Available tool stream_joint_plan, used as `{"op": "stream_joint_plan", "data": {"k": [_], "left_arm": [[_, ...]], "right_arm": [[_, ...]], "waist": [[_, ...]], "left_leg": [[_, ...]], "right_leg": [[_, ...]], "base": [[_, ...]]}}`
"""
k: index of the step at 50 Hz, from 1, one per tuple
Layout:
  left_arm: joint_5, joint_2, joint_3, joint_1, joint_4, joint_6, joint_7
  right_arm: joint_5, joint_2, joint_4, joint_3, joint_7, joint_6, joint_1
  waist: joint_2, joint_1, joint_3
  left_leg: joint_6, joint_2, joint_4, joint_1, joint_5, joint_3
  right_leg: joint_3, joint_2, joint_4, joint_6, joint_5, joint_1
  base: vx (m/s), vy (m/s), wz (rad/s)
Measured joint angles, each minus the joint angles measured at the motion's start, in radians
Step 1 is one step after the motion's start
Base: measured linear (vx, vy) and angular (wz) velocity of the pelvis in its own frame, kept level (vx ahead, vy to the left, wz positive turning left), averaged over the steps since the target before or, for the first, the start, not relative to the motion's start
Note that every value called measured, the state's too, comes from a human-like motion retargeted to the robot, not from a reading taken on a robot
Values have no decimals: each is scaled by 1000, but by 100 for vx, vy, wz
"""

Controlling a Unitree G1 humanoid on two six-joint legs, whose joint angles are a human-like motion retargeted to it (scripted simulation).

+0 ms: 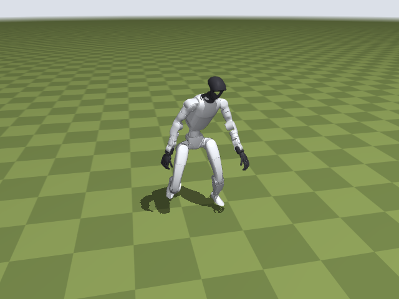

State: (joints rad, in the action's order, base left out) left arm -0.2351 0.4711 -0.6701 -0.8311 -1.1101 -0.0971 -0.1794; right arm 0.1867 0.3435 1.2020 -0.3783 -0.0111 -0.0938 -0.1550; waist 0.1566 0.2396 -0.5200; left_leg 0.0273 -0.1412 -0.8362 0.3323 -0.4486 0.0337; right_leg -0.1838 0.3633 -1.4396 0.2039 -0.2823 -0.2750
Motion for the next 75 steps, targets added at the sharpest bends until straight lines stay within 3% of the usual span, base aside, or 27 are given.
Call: {"op": "stream_joint_plan", "data": {"k": [3,5,7,12,15,18,21,23,25,31,35,38,40,44,47,50,52,56,58,60,62,63,65,68,70,75], "left_arm": [[25,-10,92,47,-10,7,32],[114,7,135,97,16,25,51],[193,33,170,186,59,67,43],[423,55,341,457,149,132,38],[601,45,470,586,115,130,56],[747,9,568,669,30,142,-17],[809,-31,629,719,-37,150,-53],[842,-46,664,750,-71,146,-9],[856,-44,692,779,-101,134,56],[581,47,717,808,-131,123,62],[406,148,767,839,-104,99,28],[431,197,804,839,-130,64,6],[446,219,816,817,-162,38,-25],[437,200,781,739,-184,9,-100],[445,116,703,671,-159,31,-95],[451,-2,605,615,-113,76,-70],[402,-80,533,605,-63,116,-45],[347,-188,397,630,110,172,5],[345,-205,340,656,216,201,39],[373,-205,310,686,331,212,82],[430,-191,276,705,426,213,89],[447,-179,259,710,466,218,72],[494,-172,231,706,512,208,17],[484,-164,226,734,539,207,-28],[530,-172,251,756,535,199,-23],[612,-147,325,777,461,199,-22]], "right_arm": [[-119,20,-63,-23,-68,13,-149],[-120,23,-94,-57,-125,4,-287],[-149,6,-149,-60,-184,17,-402],[-186,-82,-300,-121,-161,20,-674],[-170,-144,-357,-194,-182,43,-793],[-239,-165,-344,-319,-240,52,-877],[-354,-112,-289,-407,-209,28,-899],[-392,-63,-229,-409,-137,10,-879],[-385,-4,-162,-367,-78,-7,-824],[-219,225,31,-88,-88,-33,-476],[-99,303,125,139,-126,-50,-184],[-17,347,158,256,-109,-87,3],[30,368,161,330,-142,-106,104],[112,379,128,481,-285,-92,192],[184,386,83,544,-332,-43,197],[179,406,46,521,-323,-12,134],[127,413,25,486,-300,-4,56],[27,408,-41,339,-258,-18,-127],[-2,385,-92,258,-257,-11,-202],[-23,356,-140,169,-261,5,-289],[-33,302,-135,102,-279,17,-399],[-36,263,-106,84,-303,21,-470],[-35,189,-5,34,-333,-14,-626],[-58,83,86,44,-412,-74,-769],[-65,43,86,30,-418,-103,-817],[-47,83,-81,-84,-404,2,-750]], "waist": [[-65,-55,9],[-115,-68,0],[-156,-122,7],[-286,-294,0],[-363,-345,0],[-394,-354,0],[-402,-338,0],[-395,-328,0],[-374,-312,0],[-252,-156,1],[-227,-30,1],[-200,-2,0],[-187,-10,0],[-215,-126,0],[-284,-239,0],[-370,-313,0],[-414,-375,8],[-471,-508,7],[-460,-565,7],[-479,-611,0],[-513,-624,0],[-518,-621,0],[-533,-603,0],[-513,-518,0],[-493,-471,0],[-379,-326,16]], "left_leg": [[-22,-84,88,-124,25,0],[-32,-135,249,-274,99,-50],[-52,-172,231,-326,115,-74],[-30,-240,95,-392,186,-89],[-14,-293,-126,-351,208,-85],[-46,-174,-351,-251,172,-22],[0,-144,-464,-129,85,-121],[37,-140,-463,-49,38,-203],[34,-102,-399,21,33,-249],[-25,10,105,83,120,-461],[-55,15,552,2,336,-669],[52,39,431,-20,228,-605],[73,48,294,-20,122,-562],[15,111,206,-67,37,-439],[-38,158,251,-146,42,-309],[-95,167,331,-246,64,-223],[-118,170,337,-293,48,-181],[-163,209,444,-451,41,-73],[-156,240,361,-484,-10,-44],[-125,215,162,-435,-47,-64],[-78,131,-100,-324,-55,-150],[-52,77,-243,-259,-70,-214],[15,5,-405,-174,-102,-312],[4,-29,-543,-67,-94,-367],[2,-38,-515,-32,-86,-382],[1,-118,-295,-3,-53,-457]], "right_leg": [[-12,-55,68,-33,-60,-111],[15,-103,211,-18,-84,-169],[24,-101,332,-50,-74,-234],[93,-170,876,-109,261,-239],[108,-221,658,-54,90,-275],[121,-224,488,-77,-19,-307],[142,-216,470,-71,-55,-270],[138,-202,514,-50,-50,-215],[131,-180,578,-41,-19,-141],[84,-81,791,-211,120,110],[85,-115,770,-253,205,200],[168,-107,541,-241,307,148],[215,-101,350,-226,384,78],[170,-32,89,-129,315,-52],[191,-108,98,-127,242,-113],[196,-155,251,-117,170,-169],[172,-142,417,-157,142,-181],[201,-132,1028,-284,191,-51],[286,-99,1224,-348,308,20],[324,-101,1174,-322,319,31],[288,-115,953,-281,189,-40],[280,-113,834,-292,128,-92],[272,-110,801,-285,98,-103],[277,-98,740,-242,47,-100],[240,-67,808,-202,71,-30],[82,49,860,-178,114,150]], "base": [[87,-30,-14],[87,-33,-90],[93,-29,-68],[99,-28,-29],[101,-23,-53],[89,-6,-81],[77,7,-42],[72,11,9],[73,14,39],[79,14,55],[86,18,31],[87,25,81],[83,24,131],[75,23,207],[69,14,235],[69,7,165],[73,1,153],[77,-8,161],[76,-22,165],[63,-21,123],[51,-17,67],[45,-14,32],[40,-6,7],[39,3,-4],[39,13,67],[45,15,154]]}}
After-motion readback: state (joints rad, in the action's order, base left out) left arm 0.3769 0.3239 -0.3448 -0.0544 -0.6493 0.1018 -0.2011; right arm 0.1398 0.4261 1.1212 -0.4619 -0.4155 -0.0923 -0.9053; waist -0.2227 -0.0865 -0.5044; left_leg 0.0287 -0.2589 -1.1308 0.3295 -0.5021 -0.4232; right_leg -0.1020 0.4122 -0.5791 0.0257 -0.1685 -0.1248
